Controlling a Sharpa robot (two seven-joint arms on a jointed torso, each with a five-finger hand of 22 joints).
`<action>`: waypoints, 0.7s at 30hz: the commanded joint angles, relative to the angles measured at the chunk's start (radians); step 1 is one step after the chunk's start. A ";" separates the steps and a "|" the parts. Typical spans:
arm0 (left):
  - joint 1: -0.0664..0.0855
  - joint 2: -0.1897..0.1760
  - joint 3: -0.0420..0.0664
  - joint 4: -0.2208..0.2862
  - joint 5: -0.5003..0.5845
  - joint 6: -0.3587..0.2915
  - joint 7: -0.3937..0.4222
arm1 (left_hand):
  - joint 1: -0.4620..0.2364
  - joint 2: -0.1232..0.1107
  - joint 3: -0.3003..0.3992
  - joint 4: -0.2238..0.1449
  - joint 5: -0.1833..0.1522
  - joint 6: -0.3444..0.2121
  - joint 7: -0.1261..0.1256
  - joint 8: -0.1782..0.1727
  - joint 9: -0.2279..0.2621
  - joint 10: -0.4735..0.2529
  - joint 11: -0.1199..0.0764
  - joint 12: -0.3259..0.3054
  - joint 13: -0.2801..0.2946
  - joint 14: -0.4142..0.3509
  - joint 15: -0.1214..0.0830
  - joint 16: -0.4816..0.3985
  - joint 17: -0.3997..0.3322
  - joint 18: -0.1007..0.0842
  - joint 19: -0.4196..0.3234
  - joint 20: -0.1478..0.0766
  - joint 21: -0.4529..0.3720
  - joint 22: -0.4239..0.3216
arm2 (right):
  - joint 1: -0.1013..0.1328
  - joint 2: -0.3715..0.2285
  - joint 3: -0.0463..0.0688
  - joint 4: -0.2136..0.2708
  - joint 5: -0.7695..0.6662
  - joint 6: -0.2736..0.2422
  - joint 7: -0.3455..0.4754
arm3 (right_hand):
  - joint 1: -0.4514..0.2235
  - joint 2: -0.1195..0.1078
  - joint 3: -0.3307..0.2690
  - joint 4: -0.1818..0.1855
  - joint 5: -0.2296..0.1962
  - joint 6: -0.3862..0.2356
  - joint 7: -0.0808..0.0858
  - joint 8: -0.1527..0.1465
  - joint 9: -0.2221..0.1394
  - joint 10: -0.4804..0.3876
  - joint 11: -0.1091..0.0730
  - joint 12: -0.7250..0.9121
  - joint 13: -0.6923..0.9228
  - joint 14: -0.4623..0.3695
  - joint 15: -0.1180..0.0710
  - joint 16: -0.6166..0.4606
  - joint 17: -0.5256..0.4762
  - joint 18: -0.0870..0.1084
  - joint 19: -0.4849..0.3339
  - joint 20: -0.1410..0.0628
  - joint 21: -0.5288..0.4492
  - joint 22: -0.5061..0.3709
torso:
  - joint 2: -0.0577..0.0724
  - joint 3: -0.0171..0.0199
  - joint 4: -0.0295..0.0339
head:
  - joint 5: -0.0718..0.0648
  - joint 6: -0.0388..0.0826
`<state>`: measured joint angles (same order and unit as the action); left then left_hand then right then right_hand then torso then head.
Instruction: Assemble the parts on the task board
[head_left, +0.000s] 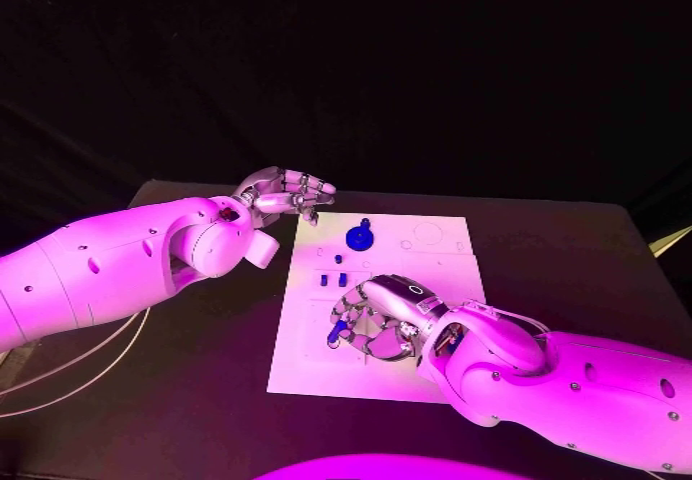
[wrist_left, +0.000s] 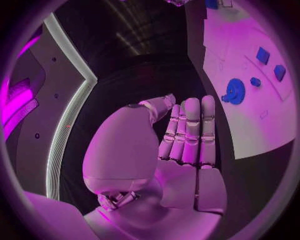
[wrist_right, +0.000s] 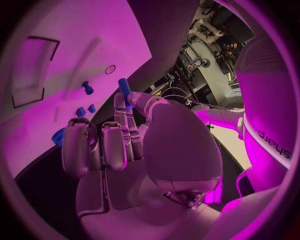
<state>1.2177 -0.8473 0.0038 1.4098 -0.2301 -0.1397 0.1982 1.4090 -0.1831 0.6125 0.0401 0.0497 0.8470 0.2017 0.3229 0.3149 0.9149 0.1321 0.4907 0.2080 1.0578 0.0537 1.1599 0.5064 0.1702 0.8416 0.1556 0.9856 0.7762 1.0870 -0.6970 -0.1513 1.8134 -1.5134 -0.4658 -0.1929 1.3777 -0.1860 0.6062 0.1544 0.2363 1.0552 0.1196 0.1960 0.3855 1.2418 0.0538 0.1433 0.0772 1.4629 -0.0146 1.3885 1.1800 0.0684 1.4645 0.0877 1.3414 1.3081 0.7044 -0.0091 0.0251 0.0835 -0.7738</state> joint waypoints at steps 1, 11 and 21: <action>0.000 0.002 0.000 0.002 0.008 0.018 0.009 | -0.003 0.002 -0.003 0.001 0.001 -0.007 -0.001 0.005 0.001 -0.006 0.001 0.000 -0.002 -0.002 0.006 -0.002 -0.002 0.015 0.006 0.002 -0.006 -0.001 | -0.005 0.010 -0.002 -0.014 -0.052 -0.001 0.008 | -0.007 0.000 0.000 -0.004 0.002 0.005 0.002 0.045 0.064 0.004 0.004 -0.003 0.001 0.035 -0.007 0.005 0.000 -0.015 0.019 -0.008 -0.001 0.089 | 0.000 0.0005 -0.0013 | 0.006 -0.004; 0.000 0.001 0.000 0.002 0.008 0.021 0.007 | -0.003 0.001 -0.004 0.001 0.001 -0.007 -0.001 0.005 0.001 -0.006 0.001 0.000 -0.002 -0.002 0.006 -0.002 -0.002 0.015 0.006 0.002 -0.006 -0.002 | -0.020 0.034 -0.005 -0.050 -0.096 0.006 -0.021 | -0.008 0.000 0.001 -0.006 0.002 0.005 0.002 0.045 0.065 0.004 0.004 -0.004 0.001 0.035 -0.007 0.007 0.003 -0.015 0.020 -0.008 0.000 0.091 | 0.000 0.0001 0.0004 | 0.011 -0.011; 0.000 0.001 0.000 0.002 0.008 0.021 0.006 | -0.003 0.001 -0.004 0.001 0.001 -0.008 -0.001 0.006 0.002 -0.006 0.001 0.001 -0.002 -0.002 0.006 -0.002 -0.002 0.015 0.006 0.002 -0.007 -0.002 | -0.028 0.044 -0.007 -0.062 -0.114 0.035 -0.040 | -0.009 -0.001 0.001 -0.007 0.002 0.004 0.003 0.046 0.066 0.005 0.005 -0.005 0.001 0.035 -0.007 0.007 0.004 -0.015 0.020 -0.008 0.000 0.091 | 0.000 -0.0004 -0.0004 | 0.014 -0.015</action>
<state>1.2177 -0.8478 0.0036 1.4101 -0.2290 -0.1350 0.1977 1.4091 -0.1831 0.6125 0.0401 0.0497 0.8469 0.2017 0.3229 0.3156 0.9150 0.1322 0.4907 0.2071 1.0578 0.0537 1.1599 0.5064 0.1702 0.8415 0.1556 0.9856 0.7752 1.0612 -0.6549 -0.1580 1.7524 -1.5964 -0.4570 -0.2188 1.3739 -0.1901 0.6060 0.1544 0.2355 1.0549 0.1217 0.2015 0.3855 1.2419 0.0539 0.1435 0.0773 1.4630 -0.0145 1.3925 1.1834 0.0686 1.4644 0.0877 1.3414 1.3078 0.7045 -0.0092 0.0252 0.0963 -0.7871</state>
